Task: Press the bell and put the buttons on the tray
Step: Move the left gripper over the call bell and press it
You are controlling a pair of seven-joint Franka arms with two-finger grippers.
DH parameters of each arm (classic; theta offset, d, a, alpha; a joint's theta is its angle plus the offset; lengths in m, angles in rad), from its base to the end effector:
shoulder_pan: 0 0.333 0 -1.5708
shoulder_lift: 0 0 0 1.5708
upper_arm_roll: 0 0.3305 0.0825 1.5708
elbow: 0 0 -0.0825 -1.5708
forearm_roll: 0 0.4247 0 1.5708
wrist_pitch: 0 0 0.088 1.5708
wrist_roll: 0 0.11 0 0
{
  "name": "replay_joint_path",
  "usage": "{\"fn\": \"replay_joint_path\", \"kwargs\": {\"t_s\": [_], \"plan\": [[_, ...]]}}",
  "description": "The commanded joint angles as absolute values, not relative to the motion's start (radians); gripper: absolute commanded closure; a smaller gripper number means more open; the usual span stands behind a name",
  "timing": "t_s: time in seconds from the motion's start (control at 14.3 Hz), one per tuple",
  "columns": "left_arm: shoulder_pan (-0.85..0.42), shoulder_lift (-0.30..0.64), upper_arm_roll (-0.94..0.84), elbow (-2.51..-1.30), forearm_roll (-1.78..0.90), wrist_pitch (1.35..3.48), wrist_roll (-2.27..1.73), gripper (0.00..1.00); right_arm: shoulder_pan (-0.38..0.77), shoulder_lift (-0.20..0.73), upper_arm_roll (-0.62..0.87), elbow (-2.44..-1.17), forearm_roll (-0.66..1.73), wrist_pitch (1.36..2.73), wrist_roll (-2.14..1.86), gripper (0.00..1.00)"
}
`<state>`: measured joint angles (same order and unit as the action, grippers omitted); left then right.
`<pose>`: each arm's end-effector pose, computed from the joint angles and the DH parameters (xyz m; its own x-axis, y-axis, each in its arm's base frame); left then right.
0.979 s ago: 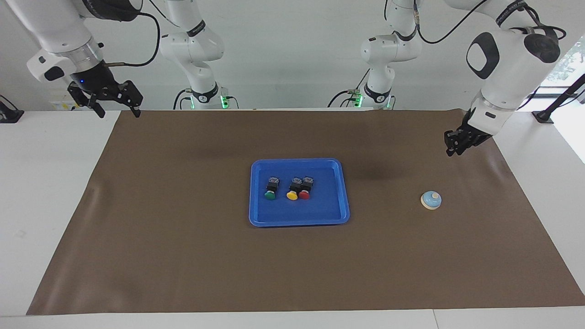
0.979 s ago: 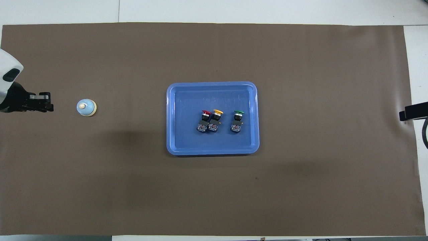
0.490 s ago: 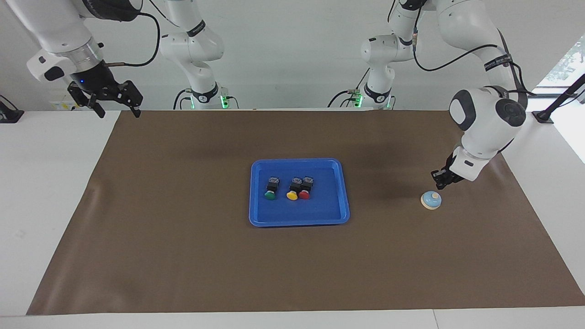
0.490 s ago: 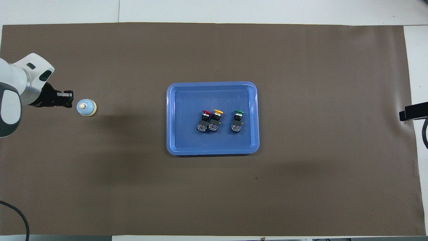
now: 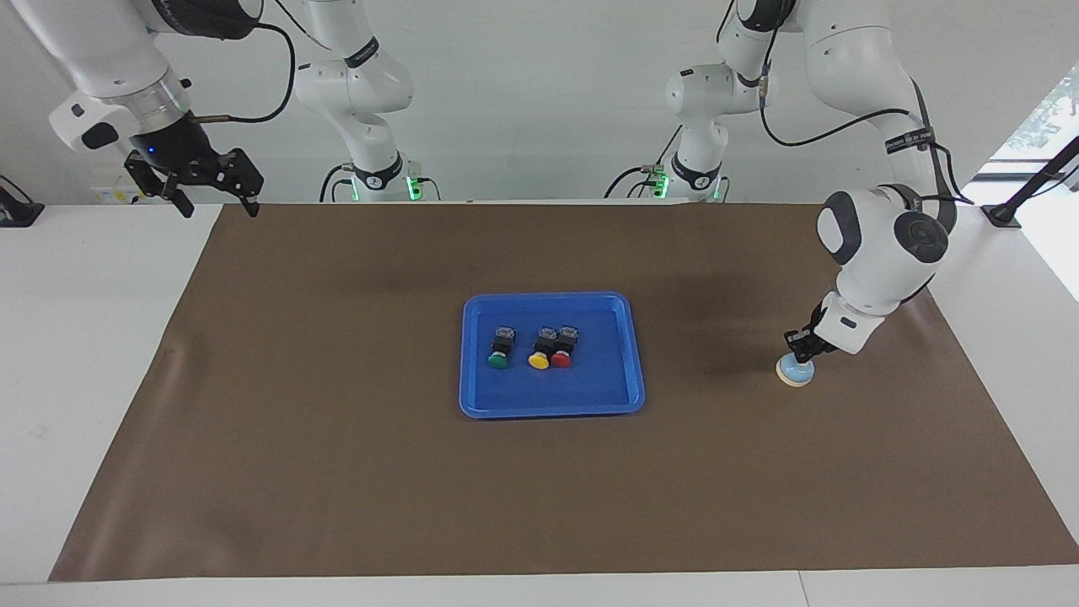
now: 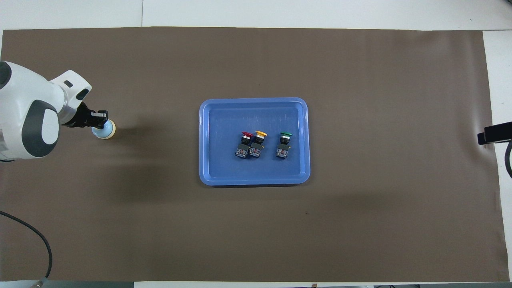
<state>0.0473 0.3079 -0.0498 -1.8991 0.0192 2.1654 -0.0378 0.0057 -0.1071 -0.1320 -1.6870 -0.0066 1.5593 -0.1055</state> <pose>0.6528 0.0006 0.3236 0.9988 0.0263 -0.0411 0.0262 -0.9997 -0.0019 0.5531 -0.0749 0.6367 0.9996 -0.0198 -0.0206 -0.0200 -0.9998 -0.0097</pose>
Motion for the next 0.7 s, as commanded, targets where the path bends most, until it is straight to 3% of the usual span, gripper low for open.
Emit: {"fn": "replay_joint_path", "kwargs": {"t_s": [0.0, 0.63], "plan": [[0.04, 0.319, -0.043, -1.89, 0.048, 2.157, -0.037, 1.0, 0.0, -0.106, -0.126, -1.68, -0.021, 1.543, -0.104, 0.0], [0.034, 0.264, -0.051, -1.609, 0.044, 1.735, -0.04, 1.0, 0.0, -0.106, -0.126, -1.68, -0.021, 1.542, -0.104, 0.0]]}}
